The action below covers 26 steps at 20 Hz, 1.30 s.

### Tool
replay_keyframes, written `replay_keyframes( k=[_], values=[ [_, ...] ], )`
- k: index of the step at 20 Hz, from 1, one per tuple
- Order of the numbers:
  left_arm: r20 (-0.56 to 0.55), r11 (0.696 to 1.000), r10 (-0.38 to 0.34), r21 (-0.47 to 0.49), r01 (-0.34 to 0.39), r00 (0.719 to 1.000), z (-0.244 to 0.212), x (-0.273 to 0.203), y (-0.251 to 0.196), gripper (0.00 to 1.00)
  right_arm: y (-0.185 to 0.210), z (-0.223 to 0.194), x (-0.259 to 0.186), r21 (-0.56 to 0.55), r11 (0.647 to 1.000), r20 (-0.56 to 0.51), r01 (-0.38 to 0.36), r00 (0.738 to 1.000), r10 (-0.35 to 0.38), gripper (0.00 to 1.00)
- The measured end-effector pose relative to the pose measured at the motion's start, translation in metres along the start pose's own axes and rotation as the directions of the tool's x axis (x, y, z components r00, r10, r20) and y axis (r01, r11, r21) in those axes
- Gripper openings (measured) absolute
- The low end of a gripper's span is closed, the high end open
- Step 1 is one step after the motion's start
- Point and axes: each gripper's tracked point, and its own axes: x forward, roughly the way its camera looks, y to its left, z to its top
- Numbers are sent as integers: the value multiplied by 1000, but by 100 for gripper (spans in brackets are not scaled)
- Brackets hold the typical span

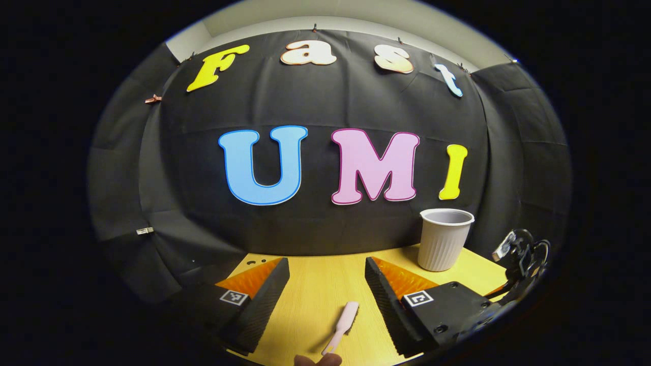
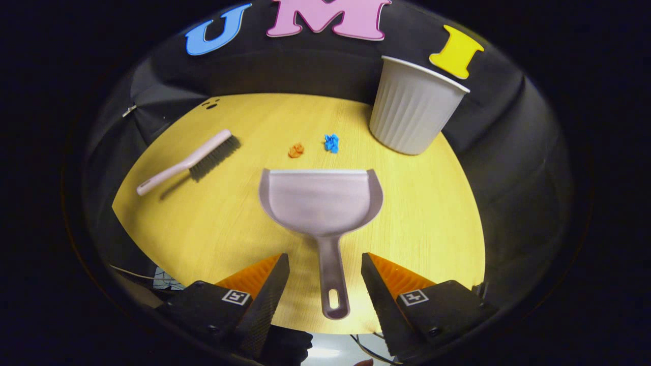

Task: Pick up the small broom and dustpan from the desktop, sweep the trash into the dustpan with the broom, and then empty the trash into the garbage bin.

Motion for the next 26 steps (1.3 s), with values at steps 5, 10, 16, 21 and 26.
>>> replay_keyframes(
  k=[5, 10, 16, 21, 26],
  values=[
    [-22, 999, 34, 36, -33, 999, 1, 2, -4, 95, 2, -8, 47, 28, 999, -87, -24, 996, 27, 88],
    [-55, 998, 66, 23, -65, 996, -6, 6, -4, 94, 3, -15, 73, 23, 999, -166, -41, 985, 44, 72],
    [-72, 996, 82, 29, -80, 994, -8, 12, -7, 94, 6, -11, 82, 94, 993, -204, -65, 975, 83, 64],
    [-81, 996, 84, 19, -83, 993, -10, 17, -12, 93, 5, -12, 81, 104, 993, -225, -52, 972, 74, 41],
    [-115, 996, 92, 8, -92, 989, -26, 23, -9, 93, 8, -11, 81, 85, 993, -210, -85, 973, 101, 40]
  ],
)
